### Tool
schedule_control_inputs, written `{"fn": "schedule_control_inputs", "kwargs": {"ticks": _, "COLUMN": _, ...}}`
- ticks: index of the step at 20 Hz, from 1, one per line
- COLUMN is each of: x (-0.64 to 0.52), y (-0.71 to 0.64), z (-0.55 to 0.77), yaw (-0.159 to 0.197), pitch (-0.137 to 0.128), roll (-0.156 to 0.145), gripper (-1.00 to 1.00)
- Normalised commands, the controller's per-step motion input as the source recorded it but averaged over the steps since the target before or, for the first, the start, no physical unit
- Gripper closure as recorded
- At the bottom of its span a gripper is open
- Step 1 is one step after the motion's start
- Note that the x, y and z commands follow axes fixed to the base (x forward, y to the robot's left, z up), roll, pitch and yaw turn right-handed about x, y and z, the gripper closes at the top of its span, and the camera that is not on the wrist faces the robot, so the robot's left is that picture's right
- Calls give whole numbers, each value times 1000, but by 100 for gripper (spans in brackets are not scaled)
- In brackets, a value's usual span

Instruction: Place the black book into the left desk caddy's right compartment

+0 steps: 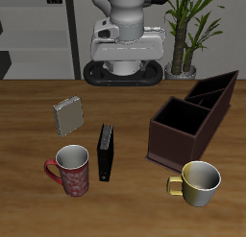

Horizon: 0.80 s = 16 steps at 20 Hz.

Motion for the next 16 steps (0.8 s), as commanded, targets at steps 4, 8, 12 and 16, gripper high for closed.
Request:
{"fn": "schedule_control_inputs", "kwargs": {"ticks": 4, "x": 181, "y": -173, "z": 126, "yaw": 28, "pitch": -56, "roll": -13, "gripper": -100}}
{"fn": "schedule_control_inputs", "kwargs": {"ticks": 8, "x": 262, "y": -276, "z": 58, "yaw": 30, "pitch": -29, "roll": -29, "gripper": -100}}
{"fn": "schedule_control_inputs", "kwargs": {"ticks": 12, "x": 258, "y": -307, "z": 21, "yaw": -46, "pitch": -2, "roll": -59, "gripper": -100}}
{"fn": "schedule_control_inputs", "kwargs": {"ticks": 16, "x": 212, "y": -34, "z": -14, "yaw": 79, "pitch": -64, "roll": 33, "gripper": -100}}
